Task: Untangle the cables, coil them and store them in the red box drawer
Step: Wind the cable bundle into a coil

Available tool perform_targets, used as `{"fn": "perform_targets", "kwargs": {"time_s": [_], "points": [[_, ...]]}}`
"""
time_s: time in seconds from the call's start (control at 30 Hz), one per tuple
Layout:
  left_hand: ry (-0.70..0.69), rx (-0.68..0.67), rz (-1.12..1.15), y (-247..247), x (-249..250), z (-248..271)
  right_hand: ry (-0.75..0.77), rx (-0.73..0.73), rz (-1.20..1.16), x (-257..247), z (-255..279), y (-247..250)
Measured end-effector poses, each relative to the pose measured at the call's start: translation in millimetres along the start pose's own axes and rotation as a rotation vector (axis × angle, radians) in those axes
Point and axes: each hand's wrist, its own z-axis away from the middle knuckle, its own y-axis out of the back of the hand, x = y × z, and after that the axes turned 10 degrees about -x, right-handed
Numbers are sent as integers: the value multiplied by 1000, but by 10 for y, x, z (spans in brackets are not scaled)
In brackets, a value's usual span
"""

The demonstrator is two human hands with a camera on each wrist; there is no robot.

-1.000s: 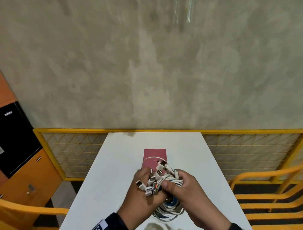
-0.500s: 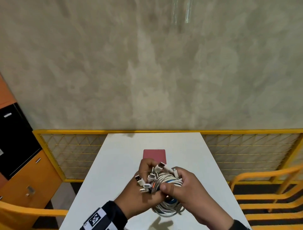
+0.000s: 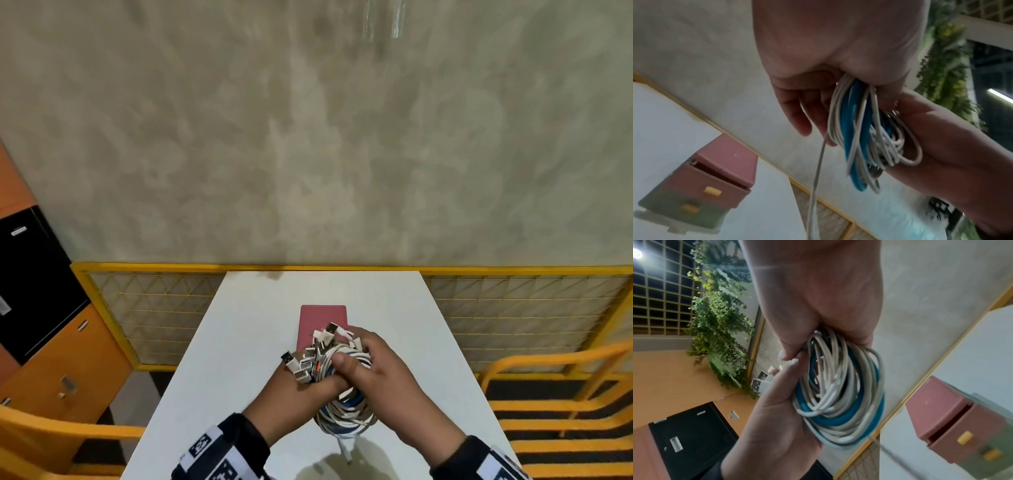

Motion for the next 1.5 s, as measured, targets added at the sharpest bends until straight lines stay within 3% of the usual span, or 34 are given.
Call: {"fn": "perform_targets", "kwargs": {"time_s": [0.17, 0.33, 0.4, 0.5, 0.6, 0.67, 0.77, 0.9, 1.07, 1.23, 1.37, 1.5], "points": [[-3, 14, 284, 52, -65, -18, -33, -87, -41, -98, -116, -20], [74, 226, 741, -52, -226, -81, -29, -137, -112, -308, -209, -25], [103, 304, 820, -32, -246, -114, 5, -55, -118, -330, -204, -24], [153, 397, 912, 82, -209, -132, 36, 215, -240, -267, -82, 39], [146, 423, 914, 203, -163, -165, -71, 358, -273, -107, 115, 31], [138, 435, 909, 234, -123, -215, -246, 249, -342, 4, 210, -66], [137, 446, 891, 186, -86, -258, -519, 17, -683, 101, 184, -218], [159, 467, 818, -29, -123, -233, -452, 13, -1011, 41, 52, -192], [236, 332, 748, -101, -194, -172, -447, 73, -800, 47, -25, -99], [237, 9, 569, -29, -205, -54, -322, 21, -493, 32, 2, -89], [183, -63, 532, -53, -156, 7, -218, -38, -366, 95, 37, -135], [206, -99, 538, -41, -120, 10, -187, -27, -409, 170, 59, -205]]}}
